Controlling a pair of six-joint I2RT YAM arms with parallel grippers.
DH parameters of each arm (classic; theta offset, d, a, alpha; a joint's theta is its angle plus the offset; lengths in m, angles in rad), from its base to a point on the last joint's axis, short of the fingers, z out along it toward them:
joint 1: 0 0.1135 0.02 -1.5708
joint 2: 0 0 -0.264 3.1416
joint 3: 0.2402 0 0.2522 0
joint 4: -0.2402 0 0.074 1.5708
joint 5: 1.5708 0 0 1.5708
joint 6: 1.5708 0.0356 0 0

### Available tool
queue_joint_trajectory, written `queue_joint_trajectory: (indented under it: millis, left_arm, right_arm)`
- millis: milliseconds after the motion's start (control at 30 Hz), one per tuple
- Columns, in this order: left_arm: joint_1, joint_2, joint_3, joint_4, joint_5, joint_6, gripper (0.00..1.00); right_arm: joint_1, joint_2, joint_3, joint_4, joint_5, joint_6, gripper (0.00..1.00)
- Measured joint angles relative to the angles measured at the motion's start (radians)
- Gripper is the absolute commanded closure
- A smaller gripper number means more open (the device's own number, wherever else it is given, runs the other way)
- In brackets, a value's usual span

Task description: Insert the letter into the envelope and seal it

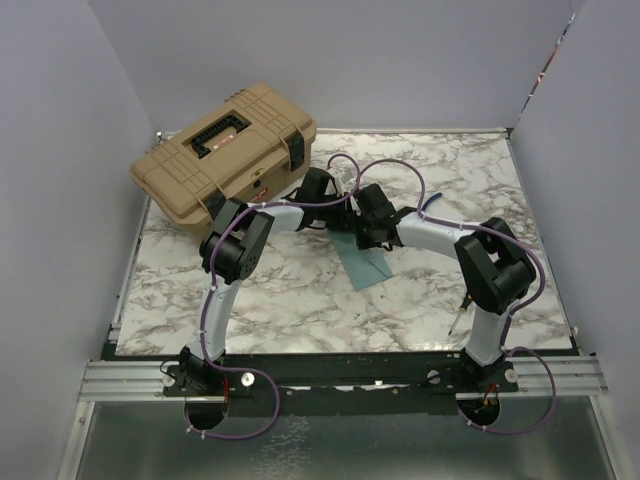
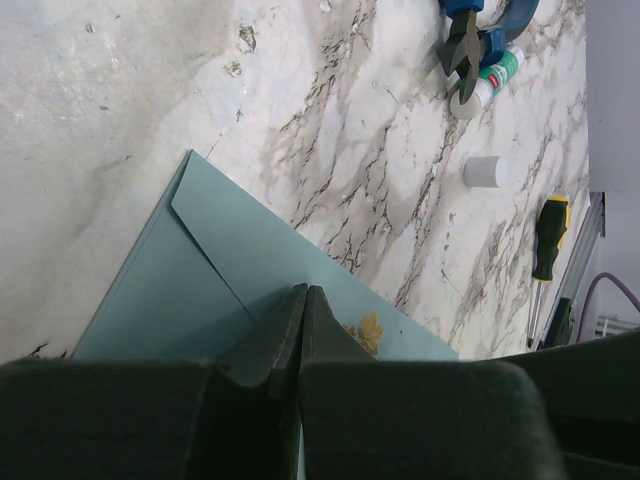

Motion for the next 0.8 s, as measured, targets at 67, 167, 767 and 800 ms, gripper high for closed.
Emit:
queue_joint_trajectory:
  millis: [67, 167, 767, 800]
  left_arm:
    - [0.001, 0.001, 0.003, -0.005, 0.000, 0.000, 1.00]
    - [0.001, 0.002, 0.007, -0.013, 0.000, 0.000, 1.00]
    - [-0.001, 0.004, 0.027, -0.050, -0.008, 0.009, 1.00]
    - [-0.001, 0.004, 0.028, -0.052, -0.009, 0.009, 1.00]
  right_arm:
    - [0.002, -0.016, -0.021, 0.003, 0.000, -0.005, 0.95]
    - [0.004, -0.041, -0.055, 0.009, -0.001, -0.010, 0.95]
    - [0.008, -0.096, -0.121, -0.002, 0.013, -0.024, 0.94]
    - [0.008, -0.099, -0.122, -0.007, 0.013, -0.024, 0.94]
